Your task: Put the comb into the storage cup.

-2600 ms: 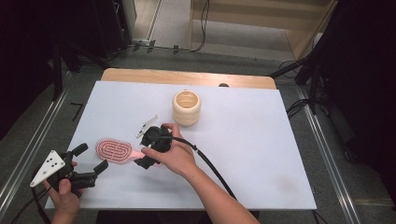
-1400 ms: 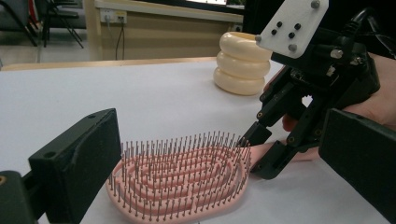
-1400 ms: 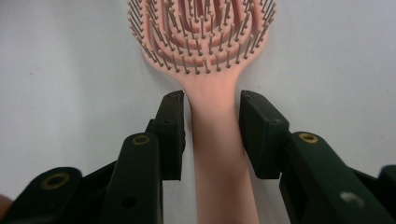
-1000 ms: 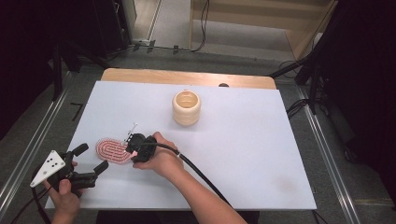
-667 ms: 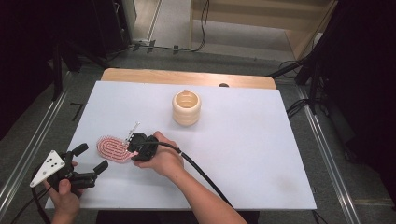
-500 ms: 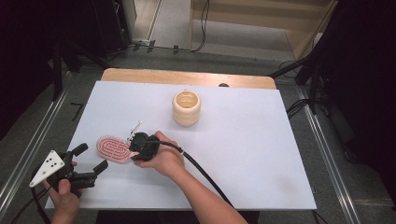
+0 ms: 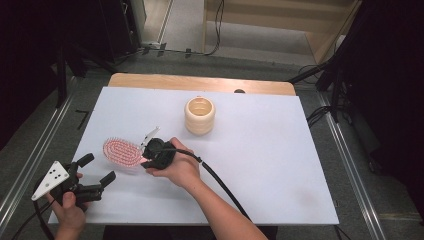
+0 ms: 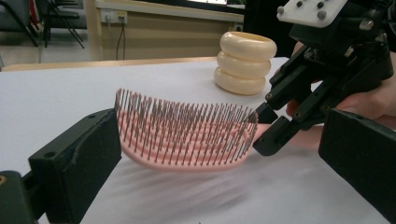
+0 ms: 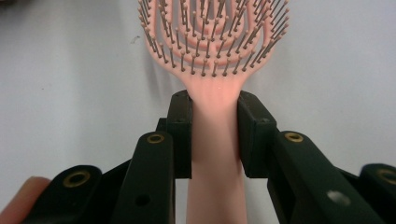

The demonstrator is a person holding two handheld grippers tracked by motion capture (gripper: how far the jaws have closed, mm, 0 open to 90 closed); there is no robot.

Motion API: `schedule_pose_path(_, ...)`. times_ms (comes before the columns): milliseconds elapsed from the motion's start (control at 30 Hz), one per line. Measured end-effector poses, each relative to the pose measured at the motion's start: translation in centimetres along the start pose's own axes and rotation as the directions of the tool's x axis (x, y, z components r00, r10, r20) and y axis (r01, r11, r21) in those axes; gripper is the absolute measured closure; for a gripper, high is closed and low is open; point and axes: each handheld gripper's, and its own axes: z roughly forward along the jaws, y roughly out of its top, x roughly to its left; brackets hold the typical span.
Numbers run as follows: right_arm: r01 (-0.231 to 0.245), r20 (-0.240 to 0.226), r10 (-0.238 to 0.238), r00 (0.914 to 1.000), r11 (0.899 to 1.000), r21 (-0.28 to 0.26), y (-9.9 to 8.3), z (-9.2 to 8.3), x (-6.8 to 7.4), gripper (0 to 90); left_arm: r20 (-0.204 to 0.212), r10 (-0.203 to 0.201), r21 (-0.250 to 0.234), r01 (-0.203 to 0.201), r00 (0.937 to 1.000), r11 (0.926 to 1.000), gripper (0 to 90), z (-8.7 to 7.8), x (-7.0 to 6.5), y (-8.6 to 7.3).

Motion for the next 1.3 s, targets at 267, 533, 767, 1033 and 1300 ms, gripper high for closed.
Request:
schedule_pose_path(267,-0.027,0.010,0.027,0.9996,0.998,-0.051,-0.3,-1.1,-0.3,67.6,0.001,0.000,0.000,0.000,1.0000,1.0000,0.0,0.0,0.0,0.0)
schedule_pose_path(533,-0.029,0.023,0.032,0.9992,0.993,-0.112,-0.5,-2.3,-0.5,67.6,0.000,-0.001,0.000,0.001,1.0000,1.0000,0.0,0.0,0.0,0.0)
schedule_pose_path(767,-0.035,0.033,0.040,0.9986,0.987,-0.160,-0.7,-3.4,-0.5,67.6,-0.004,0.007,0.005,-0.007,1.0000,1.0000,0.0,0.1,-0.1,0.0)
schedule_pose_path(1033,-0.040,0.040,0.049,0.9980,0.979,-0.199,-1.2,-4.3,-0.6,67.6,-0.004,0.011,0.008,-0.011,0.9999,0.9999,0.0,0.1,-0.1,0.0)
schedule_pose_path(1300,-0.047,0.044,0.059,0.9973,0.972,-0.231,-1.7,-5.1,-0.7,67.6,-0.004,0.013,0.009,-0.013,0.9999,0.9999,0.0,0.2,-0.1,0.0)
